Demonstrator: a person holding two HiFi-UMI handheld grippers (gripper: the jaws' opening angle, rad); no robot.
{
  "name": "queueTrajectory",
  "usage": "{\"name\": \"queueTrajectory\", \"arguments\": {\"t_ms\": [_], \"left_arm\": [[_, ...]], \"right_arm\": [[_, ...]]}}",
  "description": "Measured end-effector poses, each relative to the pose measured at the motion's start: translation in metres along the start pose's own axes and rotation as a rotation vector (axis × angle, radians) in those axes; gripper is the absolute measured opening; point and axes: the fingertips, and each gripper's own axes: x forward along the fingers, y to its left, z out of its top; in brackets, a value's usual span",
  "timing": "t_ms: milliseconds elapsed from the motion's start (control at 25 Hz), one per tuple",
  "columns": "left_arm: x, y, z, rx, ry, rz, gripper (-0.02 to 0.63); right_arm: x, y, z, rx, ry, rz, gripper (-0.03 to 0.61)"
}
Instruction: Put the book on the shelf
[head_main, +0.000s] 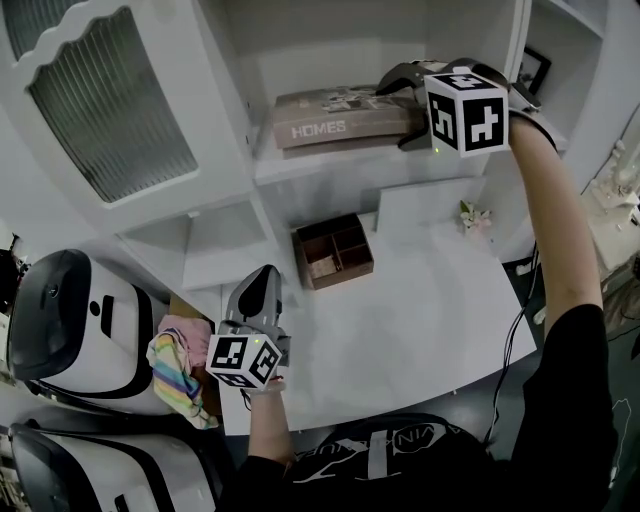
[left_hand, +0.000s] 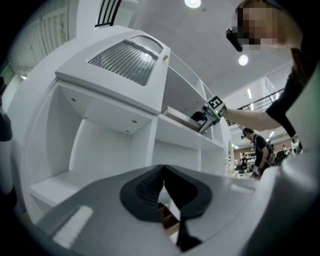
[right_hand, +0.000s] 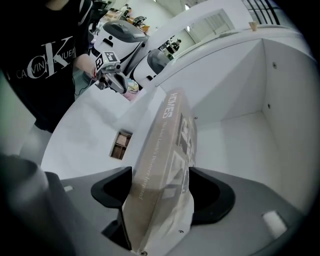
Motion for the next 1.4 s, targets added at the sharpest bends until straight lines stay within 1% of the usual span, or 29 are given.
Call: {"name": "queueTrajectory", "arguments": {"t_ms": [160,280,400,560,600,680,760,800,840,1000,1040,1120,1280,1400], "left_arm": [[-0.005,-0.003,-0.002,-0.001,0.001,0.011,0.0],[-0.008,-0.008,-0.003,0.004,0.0,0.017,0.0],[-0.012,-0.014,-0.001,0.011,-0.002,0.024,0.0],[-0.015,-0.025,0.0,0.017,-0.005,0.029,0.0],[-0.015,-0.028,0.001,0.018,-0.006,0.029,0.0],[-0.016,-0.036,0.003,0.022,-0.008,0.026,0.0],[-0.016,-0.044,0.004,0.031,-0.008,0.023,0.0],[-0.016,-0.048,0.005,0.036,-0.008,0.023,0.0],[-0.016,-0.052,0.005,0.042,-0.008,0.024,0.0],[-0.018,-0.064,0.009,0.082,-0.007,0.034,0.0],[-0.019,-0.066,0.011,0.091,-0.006,0.038,0.0],[-0.023,-0.069,0.012,0.1,-0.005,0.048,0.0],[-0.031,-0.073,0.014,0.118,-0.001,0.075,0.0],[-0.034,-0.075,0.013,0.132,0.004,0.094,0.0]], "right_arm": [[-0.005,0.003,-0.005,0.052,-0.015,-0.003,0.367],[-0.009,0.006,-0.007,0.058,-0.026,-0.021,0.371],[-0.015,0.005,-0.01,0.049,-0.027,-0.063,0.37],[-0.027,0.005,-0.01,0.067,-0.042,-0.114,0.361],[-0.031,0.006,-0.01,0.071,-0.046,-0.127,0.348],[-0.038,0.009,-0.008,0.075,-0.055,-0.167,0.293],[-0.045,0.011,-0.007,0.083,-0.076,-0.22,0.213],[-0.049,0.012,-0.006,0.089,-0.089,-0.247,0.186],[-0.052,0.013,-0.005,0.099,-0.103,-0.274,0.164],[-0.066,0.019,-0.006,0.149,-0.146,-0.389,0.045],[-0.068,0.022,-0.006,0.163,-0.155,-0.413,0.025],[-0.072,0.031,-0.007,0.202,-0.183,-0.443,0.005],[-0.077,0.053,-0.008,0.312,-0.26,-0.484,0.005],[-0.074,0.07,-0.014,0.406,-0.288,-0.522,0.005]]}}
